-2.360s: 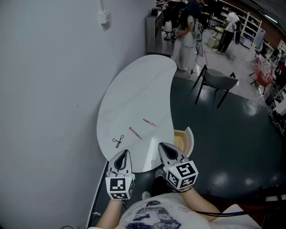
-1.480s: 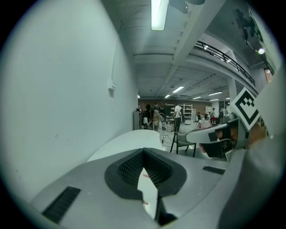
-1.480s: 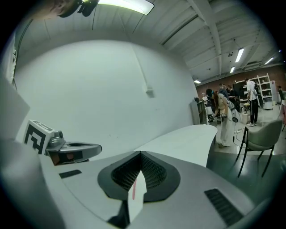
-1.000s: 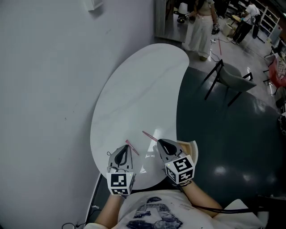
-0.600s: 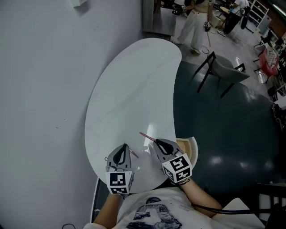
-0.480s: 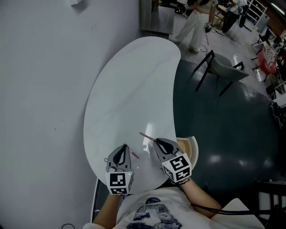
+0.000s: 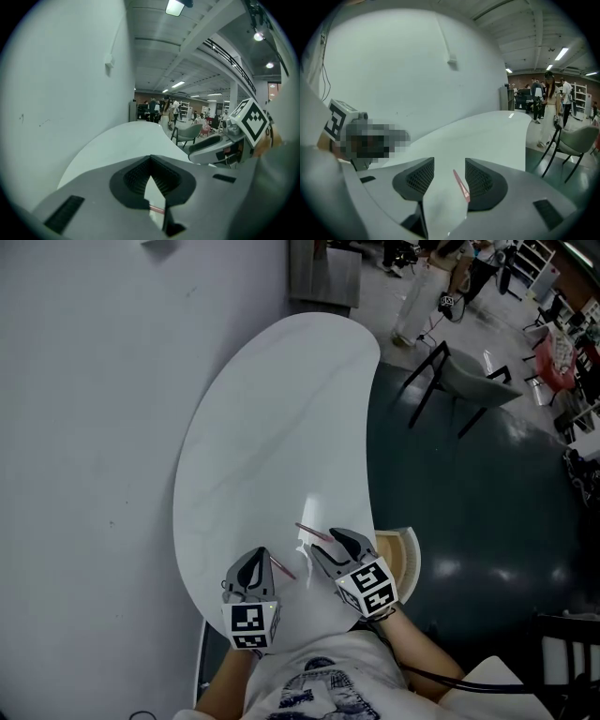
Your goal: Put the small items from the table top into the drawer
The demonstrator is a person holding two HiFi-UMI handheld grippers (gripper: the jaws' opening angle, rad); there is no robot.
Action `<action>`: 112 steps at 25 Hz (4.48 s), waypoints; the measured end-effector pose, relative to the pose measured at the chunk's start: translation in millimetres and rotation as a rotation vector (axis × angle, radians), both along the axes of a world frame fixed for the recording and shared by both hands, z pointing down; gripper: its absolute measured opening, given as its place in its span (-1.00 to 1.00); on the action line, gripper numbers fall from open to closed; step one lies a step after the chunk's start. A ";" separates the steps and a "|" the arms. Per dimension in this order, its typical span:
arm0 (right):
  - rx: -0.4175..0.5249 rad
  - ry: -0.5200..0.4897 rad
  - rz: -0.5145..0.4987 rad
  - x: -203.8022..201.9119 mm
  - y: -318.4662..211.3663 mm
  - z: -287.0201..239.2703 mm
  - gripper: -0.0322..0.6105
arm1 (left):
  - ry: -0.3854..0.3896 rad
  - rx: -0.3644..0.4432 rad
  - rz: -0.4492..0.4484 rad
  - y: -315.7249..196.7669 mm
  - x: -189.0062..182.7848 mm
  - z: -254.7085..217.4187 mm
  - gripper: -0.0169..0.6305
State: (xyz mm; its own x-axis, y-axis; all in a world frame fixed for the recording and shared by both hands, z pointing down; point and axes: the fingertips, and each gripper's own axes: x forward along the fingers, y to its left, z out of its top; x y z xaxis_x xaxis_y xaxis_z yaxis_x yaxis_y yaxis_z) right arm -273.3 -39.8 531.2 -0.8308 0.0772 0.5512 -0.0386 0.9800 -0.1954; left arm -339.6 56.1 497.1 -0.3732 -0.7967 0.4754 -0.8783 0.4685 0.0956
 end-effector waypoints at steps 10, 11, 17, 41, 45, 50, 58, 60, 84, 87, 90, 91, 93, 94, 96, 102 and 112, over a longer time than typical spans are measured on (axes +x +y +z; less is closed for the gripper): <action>0.085 0.083 -0.087 -20.6 -1.4 42.8 -0.25 | 0.042 -0.026 0.021 -4.0 -14.7 21.2 -0.89; 0.090 0.092 -0.093 -22.2 -1.5 48.4 -0.25 | 0.045 -0.029 0.023 -4.3 -16.1 23.4 -0.89; 0.170 0.177 -0.193 -29.1 3.8 81.6 -0.25 | 0.061 -0.038 0.021 -3.1 -23.3 32.0 -0.89; 0.213 0.281 -0.200 -26.8 7.7 114.3 -0.66 | 0.092 -0.047 -0.011 13.8 -24.3 39.8 -0.89; 0.221 0.288 -0.188 -26.4 10.8 115.1 -0.71 | 0.089 -0.042 -0.009 13.7 -24.5 37.9 -0.89; 0.216 0.281 -0.165 -19.4 9.6 106.4 -0.71 | 0.081 -0.039 0.004 12.8 -19.9 32.8 -0.89; 0.216 0.261 -0.096 9.2 -0.1 84.9 -0.71 | 0.070 -0.028 0.042 2.1 -1.1 26.0 -0.89; 0.213 0.256 -0.073 19.5 -3.7 79.9 -0.71 | 0.066 -0.024 0.054 -2.3 6.0 23.7 -0.89; 0.075 0.151 0.126 254.5 -100.7 50.7 -0.71 | -0.013 -0.053 0.137 -101.6 235.4 15.4 -0.89; 0.049 0.133 0.143 280.8 -109.3 48.2 -0.71 | -0.026 -0.049 0.138 -111.4 260.4 14.3 -0.89; 0.044 0.123 0.152 301.1 -115.8 45.7 -0.71 | -0.031 -0.051 0.129 -117.9 279.9 14.4 -0.89; 0.042 0.121 0.156 307.4 -117.6 45.0 -0.71 | -0.030 -0.051 0.127 -120.2 286.1 14.7 -0.89; 0.028 0.119 0.172 319.4 -120.7 46.3 -0.71 | -0.028 -0.053 0.128 -124.6 297.8 16.6 -0.89; 0.017 0.119 0.185 324.2 -121.6 48.2 -0.71 | -0.029 -0.055 0.133 -126.7 302.5 17.6 -0.89; -0.015 0.118 0.222 329.6 -122.4 52.6 -0.71 | -0.035 -0.062 0.151 -130.8 307.9 19.3 -0.89; -0.107 0.119 0.345 324.5 -122.3 67.6 -0.71 | -0.037 -0.090 0.195 -145.6 303.2 30.6 -0.89; -0.156 0.174 0.501 303.9 -117.9 91.6 -0.71 | -0.013 -0.123 0.326 -161.4 278.3 46.2 -0.89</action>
State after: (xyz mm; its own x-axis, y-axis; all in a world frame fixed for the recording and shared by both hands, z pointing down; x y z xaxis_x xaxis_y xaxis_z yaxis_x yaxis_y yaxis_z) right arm 30.6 -157.7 622.8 -0.6850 -0.2121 0.6970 -0.5371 0.7934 -0.2864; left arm -61.2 -105.3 543.3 -0.1152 -0.8121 0.5720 -0.9843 0.1708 0.0442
